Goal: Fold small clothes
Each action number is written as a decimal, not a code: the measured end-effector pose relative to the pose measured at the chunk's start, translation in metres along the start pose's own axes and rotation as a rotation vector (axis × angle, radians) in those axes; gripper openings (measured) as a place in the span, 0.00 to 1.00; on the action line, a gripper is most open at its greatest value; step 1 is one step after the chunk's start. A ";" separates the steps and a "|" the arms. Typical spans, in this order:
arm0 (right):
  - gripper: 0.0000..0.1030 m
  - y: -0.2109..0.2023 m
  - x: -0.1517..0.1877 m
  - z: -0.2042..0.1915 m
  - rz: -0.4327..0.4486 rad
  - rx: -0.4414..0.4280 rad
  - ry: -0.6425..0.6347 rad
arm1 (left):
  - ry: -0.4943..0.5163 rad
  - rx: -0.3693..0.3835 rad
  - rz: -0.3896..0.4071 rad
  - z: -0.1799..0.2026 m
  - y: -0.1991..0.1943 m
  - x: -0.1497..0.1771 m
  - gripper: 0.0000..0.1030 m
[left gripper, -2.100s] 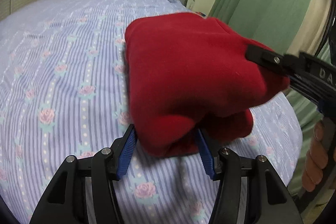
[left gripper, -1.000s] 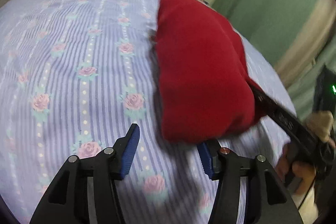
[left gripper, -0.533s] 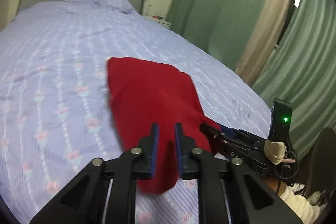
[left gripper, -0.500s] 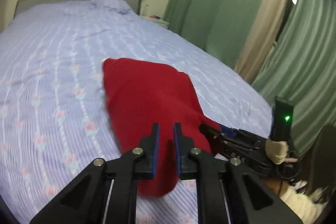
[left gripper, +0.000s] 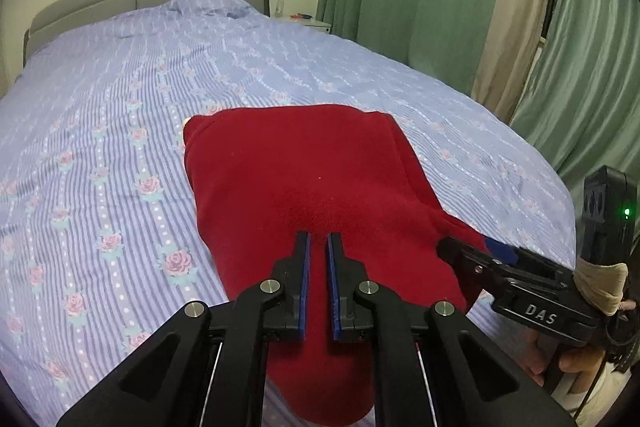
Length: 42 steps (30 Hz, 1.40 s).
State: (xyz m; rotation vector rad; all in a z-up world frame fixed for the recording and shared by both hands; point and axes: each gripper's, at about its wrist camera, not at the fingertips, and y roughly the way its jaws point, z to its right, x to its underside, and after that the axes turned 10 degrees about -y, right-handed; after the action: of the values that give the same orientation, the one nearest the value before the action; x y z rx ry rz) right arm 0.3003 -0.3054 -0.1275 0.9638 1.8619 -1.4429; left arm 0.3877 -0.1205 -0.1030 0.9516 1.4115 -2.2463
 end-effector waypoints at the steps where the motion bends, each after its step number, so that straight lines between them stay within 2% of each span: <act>1: 0.59 0.000 0.002 0.003 -0.001 -0.001 0.027 | 0.002 -0.008 0.000 0.000 0.003 0.001 0.11; 4: 0.60 -0.001 0.003 0.008 -0.006 -0.019 0.086 | 0.060 -0.060 0.018 0.007 0.007 0.008 0.11; 6: 0.61 -0.004 0.004 0.009 -0.009 -0.016 0.111 | 0.046 -0.062 0.023 0.005 0.008 0.008 0.11; 9: 0.72 -0.010 0.010 0.008 0.004 0.000 0.180 | 0.034 -0.060 0.019 0.004 0.008 0.006 0.11; 12: 0.73 -0.009 0.021 0.008 0.001 -0.020 0.265 | 0.055 -0.075 0.015 0.007 0.008 0.007 0.11; 18: 0.75 -0.001 0.046 0.019 0.009 -0.131 0.532 | 0.041 -0.058 0.004 0.004 0.008 0.005 0.11; 20: 0.86 -0.001 0.054 0.019 0.040 -0.187 0.592 | 0.039 -0.054 0.000 0.002 0.007 0.005 0.11; 22: 0.93 0.002 0.054 0.016 0.073 -0.212 0.582 | 0.049 -0.057 0.000 0.003 0.007 0.005 0.11; 25: 1.00 0.016 0.046 0.013 0.080 -0.243 0.587 | 0.055 -0.062 0.005 0.003 0.007 0.005 0.11; 32: 1.00 0.047 0.023 0.025 0.037 -0.241 0.753 | 0.058 -0.060 0.006 0.002 0.007 0.006 0.11; 36: 0.99 0.057 0.011 0.020 0.031 -0.208 0.763 | 0.050 -0.058 0.005 0.003 0.006 0.006 0.11; 40: 0.79 0.057 0.008 0.011 0.030 -0.147 0.727 | 0.060 -0.065 0.008 0.005 0.002 0.008 0.11; 42: 0.70 0.055 0.009 0.013 0.042 -0.161 0.732 | 0.063 -0.059 0.008 0.006 -0.002 0.009 0.11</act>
State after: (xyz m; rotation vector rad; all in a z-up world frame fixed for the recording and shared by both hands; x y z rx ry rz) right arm 0.3408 -0.3076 -0.1679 1.5760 2.3895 -0.9486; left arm 0.3783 -0.1244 -0.1061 1.0154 1.4891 -2.1738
